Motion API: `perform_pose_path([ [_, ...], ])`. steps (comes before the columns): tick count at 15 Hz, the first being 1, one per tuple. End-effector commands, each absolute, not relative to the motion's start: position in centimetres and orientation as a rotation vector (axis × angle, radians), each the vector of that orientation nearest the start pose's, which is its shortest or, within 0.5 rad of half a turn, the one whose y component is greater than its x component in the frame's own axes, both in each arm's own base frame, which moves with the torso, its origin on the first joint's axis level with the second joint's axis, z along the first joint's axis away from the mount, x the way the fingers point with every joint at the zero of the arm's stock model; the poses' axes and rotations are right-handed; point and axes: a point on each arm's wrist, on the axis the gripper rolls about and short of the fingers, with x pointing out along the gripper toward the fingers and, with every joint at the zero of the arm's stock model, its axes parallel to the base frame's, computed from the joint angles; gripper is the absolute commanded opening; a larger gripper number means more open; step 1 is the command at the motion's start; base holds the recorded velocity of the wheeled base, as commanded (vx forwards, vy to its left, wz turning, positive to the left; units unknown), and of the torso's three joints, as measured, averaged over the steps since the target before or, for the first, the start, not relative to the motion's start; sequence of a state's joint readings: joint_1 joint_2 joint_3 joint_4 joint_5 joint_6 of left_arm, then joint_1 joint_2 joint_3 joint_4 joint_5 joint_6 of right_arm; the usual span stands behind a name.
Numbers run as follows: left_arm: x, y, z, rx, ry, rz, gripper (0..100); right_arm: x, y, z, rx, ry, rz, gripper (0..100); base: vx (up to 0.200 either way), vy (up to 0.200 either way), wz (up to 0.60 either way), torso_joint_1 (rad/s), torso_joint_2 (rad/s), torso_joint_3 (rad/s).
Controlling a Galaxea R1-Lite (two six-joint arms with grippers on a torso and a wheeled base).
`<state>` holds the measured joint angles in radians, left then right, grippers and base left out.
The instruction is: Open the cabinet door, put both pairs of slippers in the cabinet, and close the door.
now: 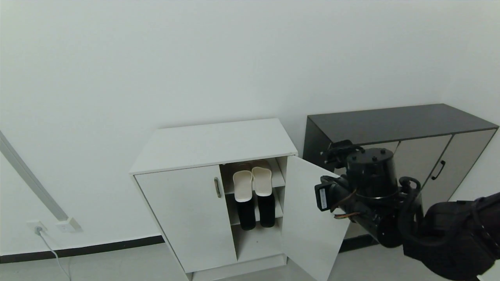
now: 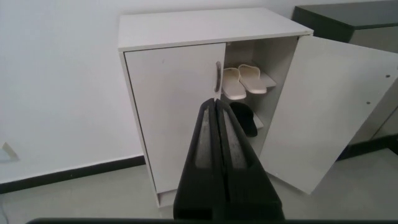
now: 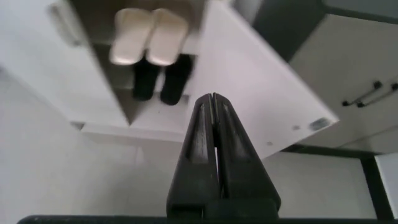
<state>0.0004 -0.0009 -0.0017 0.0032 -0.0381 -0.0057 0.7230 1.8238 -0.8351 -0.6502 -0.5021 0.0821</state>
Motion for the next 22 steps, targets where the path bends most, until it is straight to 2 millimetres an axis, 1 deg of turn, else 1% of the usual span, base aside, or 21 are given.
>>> perform_pose_path([
  [1, -2.3, -0.1, 7.6, -0.006, 0.002, -0.037, 0, 28.9, 19.2, 15.4, -0.086, 0.281, 0.153, 0, 0.0, 0.0, 0.0, 0.0, 0.0, 0.0],
  [2, -2.3, -0.1, 7.6, -0.006, 0.002, -0.037, 0, 29.5, 18.9, 15.3, -0.081, 0.282, 0.149, 0, 0.0, 0.0, 0.0, 0.0, 0.0, 0.0],
  [3, -2.3, -0.1, 7.6, -0.006, 0.002, -0.037, 0, 30.7, 18.5, 15.2, -0.071, 0.282, 0.14, 0, 0.0, 0.0, 0.0, 0.0, 0.0, 0.0],
  [4, -2.3, -0.1, 7.6, -0.006, 0.0, -0.037, 0, 32.6, 17.8, 14.7, -0.06, 0.287, 0.13, 0, 0.0, 0.0, 0.0, 0.0, 0.0, 0.0],
  [5, -2.3, -0.1, 7.6, -0.006, 0.002, -0.037, 0, 33.8, 17.2, 14.4, -0.052, 0.29, 0.12, 0, 0.0, 0.0, 0.0, 0.0, 0.0, 0.0],
  [7, -2.3, -0.1, 7.6, -0.006, 0.002, -0.037, 0, 35.8, 16.6, 13.3, -0.043, 0.304, 0.109, 0, 0.0, 0.0, 0.0, 0.0, 0.0, 0.0],
  [10, -2.3, -0.1, 7.6, -0.006, 0.002, -0.037, 0, 37.9, 15.8, 11.8, -0.033, 0.323, 0.089, 0, 0.0, 0.0, 0.0, 0.0, 0.0, 0.0],
  [13, -2.3, -0.1, 7.6, -0.006, 0.0, -0.037, 0, 40.5, 14.7, 9.8, -0.016, 0.343, 0.067, 0, 0.0, 0.0, 0.0, 0.0, 0.0, 0.0],
  [15, -2.3, -0.1, 7.6, -0.006, 0.002, -0.037, 0, 41.6, 14.3, 8.9, 0.007, 0.35, 0.055, 0, 0.0, 0.0, 0.0, 0.0, 0.0, 0.0],
  [17, -2.3, -0.1, 7.6, -0.006, 0.002, -0.037, 0, 42.2, 14.1, 8.1, 0.009, 0.36, 0.05, 0, 0.0, 0.0, 0.0, 0.0, 0.0, 0.0],
  [19, -2.3, -0.1, 7.6, -0.006, 0.002, -0.037, 0, 42.7, 13.8, 7.3, 0.006, 0.373, 0.043, 0, 0.0, 0.0, 0.0, 0.0, 0.0, 0.0],
  [22, -2.3, -0.1, 7.6, -0.006, 0.0, -0.037, 0, 42.8, 13.8, 6.9, 0.006, 0.379, 0.041, 0, 0.0, 0.0, 0.0, 0.0, 0.0, 0.0],
])
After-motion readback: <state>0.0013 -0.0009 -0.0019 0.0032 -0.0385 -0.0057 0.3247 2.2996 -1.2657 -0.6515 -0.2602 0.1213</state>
